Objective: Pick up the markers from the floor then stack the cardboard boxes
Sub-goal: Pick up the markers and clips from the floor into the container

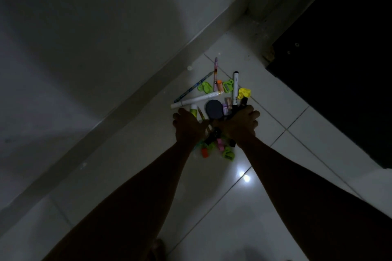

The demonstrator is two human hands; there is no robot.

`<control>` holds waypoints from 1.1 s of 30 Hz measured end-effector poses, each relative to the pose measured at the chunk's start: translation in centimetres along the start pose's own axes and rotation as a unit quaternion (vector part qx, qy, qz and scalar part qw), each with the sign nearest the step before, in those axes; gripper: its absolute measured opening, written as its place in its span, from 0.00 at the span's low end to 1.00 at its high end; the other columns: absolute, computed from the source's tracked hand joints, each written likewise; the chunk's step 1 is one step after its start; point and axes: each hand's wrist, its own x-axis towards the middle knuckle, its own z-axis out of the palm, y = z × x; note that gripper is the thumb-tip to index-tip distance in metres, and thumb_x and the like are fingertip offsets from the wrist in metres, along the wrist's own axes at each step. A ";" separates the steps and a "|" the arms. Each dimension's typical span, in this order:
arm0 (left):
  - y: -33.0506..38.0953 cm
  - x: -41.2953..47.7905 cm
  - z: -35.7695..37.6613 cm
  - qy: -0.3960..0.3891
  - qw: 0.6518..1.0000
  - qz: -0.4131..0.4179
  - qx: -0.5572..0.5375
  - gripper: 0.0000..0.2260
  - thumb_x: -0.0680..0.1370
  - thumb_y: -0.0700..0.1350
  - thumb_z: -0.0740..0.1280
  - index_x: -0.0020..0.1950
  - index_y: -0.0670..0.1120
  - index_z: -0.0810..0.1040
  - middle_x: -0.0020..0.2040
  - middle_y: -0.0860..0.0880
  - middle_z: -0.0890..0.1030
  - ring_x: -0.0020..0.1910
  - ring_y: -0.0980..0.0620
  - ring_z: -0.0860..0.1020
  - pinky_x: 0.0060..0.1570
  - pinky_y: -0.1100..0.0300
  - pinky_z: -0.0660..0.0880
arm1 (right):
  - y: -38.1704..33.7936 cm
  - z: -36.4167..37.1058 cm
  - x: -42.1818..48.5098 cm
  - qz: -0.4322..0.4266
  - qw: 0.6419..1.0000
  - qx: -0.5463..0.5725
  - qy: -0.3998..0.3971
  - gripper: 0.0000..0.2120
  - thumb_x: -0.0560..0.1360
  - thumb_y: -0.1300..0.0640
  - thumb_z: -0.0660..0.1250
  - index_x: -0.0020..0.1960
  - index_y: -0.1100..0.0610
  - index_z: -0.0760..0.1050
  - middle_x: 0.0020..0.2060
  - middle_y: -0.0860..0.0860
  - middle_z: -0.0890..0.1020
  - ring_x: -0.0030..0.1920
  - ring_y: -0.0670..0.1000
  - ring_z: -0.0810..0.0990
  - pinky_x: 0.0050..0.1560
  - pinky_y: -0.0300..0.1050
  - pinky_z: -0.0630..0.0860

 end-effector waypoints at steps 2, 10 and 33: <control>0.3 -0.1 0.2 0.006 1.000 0.014 0.011 0.39 0.77 0.55 0.66 0.73 0.30 0.53 0.69 0.35 0.64 0.68 0.38 0.66 0.65 0.51 0.64 | 0.2 -0.2 0.2 -0.011 1.000 0.009 -0.011 0.47 0.60 0.50 0.81 0.68 0.62 0.57 0.66 0.59 0.61 0.67 0.62 0.64 0.61 0.57 0.70; 1.7 -0.3 0.8 0.006 0.999 0.043 0.020 0.22 0.77 0.40 0.66 0.67 0.34 0.63 0.66 0.37 0.69 0.64 0.40 0.71 0.63 0.50 0.70 | 0.1 0.0 0.4 -0.031 0.997 0.055 -0.039 0.35 0.63 0.59 0.78 0.63 0.63 0.64 0.61 0.60 0.71 0.60 0.61 0.74 0.58 0.55 0.76; 5.2 1.1 1.9 -0.017 0.972 -0.105 -0.208 0.42 0.75 0.62 0.65 0.75 0.34 0.53 0.72 0.36 0.61 0.71 0.39 0.63 0.70 0.48 0.65 | 1.1 0.3 -2.0 0.001 0.995 0.048 -0.088 0.18 0.69 0.59 0.72 0.58 0.60 0.76 0.53 0.58 0.81 0.55 0.59 0.80 0.52 0.50 0.78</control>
